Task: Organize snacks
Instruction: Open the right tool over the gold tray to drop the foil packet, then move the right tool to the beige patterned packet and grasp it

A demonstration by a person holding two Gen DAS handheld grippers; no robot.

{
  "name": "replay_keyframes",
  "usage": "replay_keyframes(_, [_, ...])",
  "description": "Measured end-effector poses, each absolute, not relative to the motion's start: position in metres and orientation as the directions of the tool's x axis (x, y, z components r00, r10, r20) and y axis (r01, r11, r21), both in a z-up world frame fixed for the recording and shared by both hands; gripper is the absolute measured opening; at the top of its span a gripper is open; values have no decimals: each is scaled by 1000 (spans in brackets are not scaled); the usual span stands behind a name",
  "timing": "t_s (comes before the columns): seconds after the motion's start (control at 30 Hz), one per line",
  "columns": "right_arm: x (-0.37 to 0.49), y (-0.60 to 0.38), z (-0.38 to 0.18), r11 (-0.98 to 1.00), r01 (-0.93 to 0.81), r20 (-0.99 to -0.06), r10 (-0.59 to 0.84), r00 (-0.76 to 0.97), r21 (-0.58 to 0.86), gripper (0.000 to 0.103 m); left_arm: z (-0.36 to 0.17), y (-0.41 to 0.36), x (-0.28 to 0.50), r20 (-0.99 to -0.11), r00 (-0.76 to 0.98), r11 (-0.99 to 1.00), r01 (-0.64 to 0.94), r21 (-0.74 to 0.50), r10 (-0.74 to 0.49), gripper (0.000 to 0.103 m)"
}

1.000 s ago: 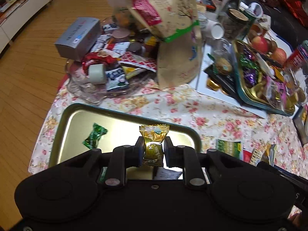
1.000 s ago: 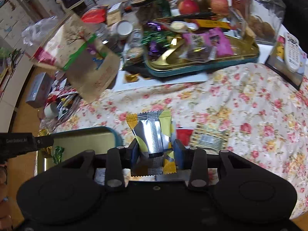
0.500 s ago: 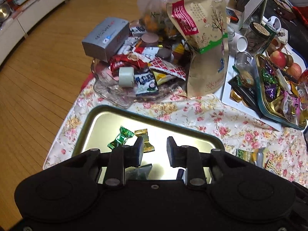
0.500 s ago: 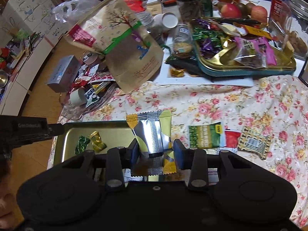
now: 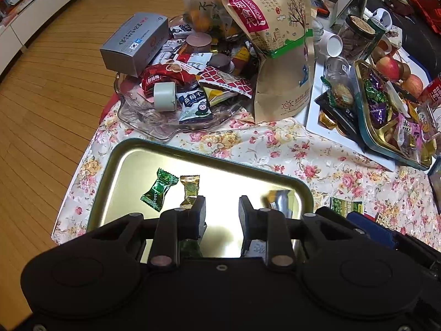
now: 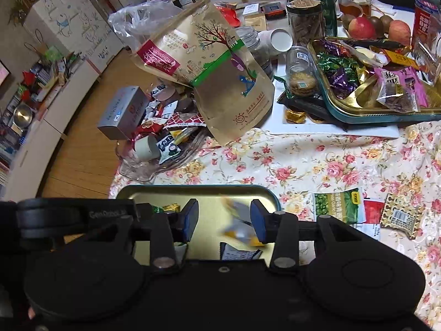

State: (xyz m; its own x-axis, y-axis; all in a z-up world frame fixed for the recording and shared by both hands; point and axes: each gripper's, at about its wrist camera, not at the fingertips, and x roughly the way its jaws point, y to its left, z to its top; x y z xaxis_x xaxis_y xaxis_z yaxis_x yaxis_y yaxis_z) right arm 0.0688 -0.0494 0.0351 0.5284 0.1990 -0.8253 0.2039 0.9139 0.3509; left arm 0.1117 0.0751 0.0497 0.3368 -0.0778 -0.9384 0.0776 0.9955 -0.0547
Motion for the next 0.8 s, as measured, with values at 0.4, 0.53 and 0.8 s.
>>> replay_keyframes(0.4, [65, -83, 19, 913, 300, -889, 124, 440, 276, 47, 45, 55, 106, -948, 298, 989, 124, -76, -111, 36])
replay_keyframes(0.53, [60, -103, 13, 909, 336, -902, 90, 422, 247, 48, 44, 43, 102, -949, 294, 986, 151, -74, -116, 36])
replay_keyframes(0.8, [42, -161, 3, 871, 449, -921, 8, 389, 197, 48, 41, 12, 93, -954, 269, 973, 216, -77, -135, 36])
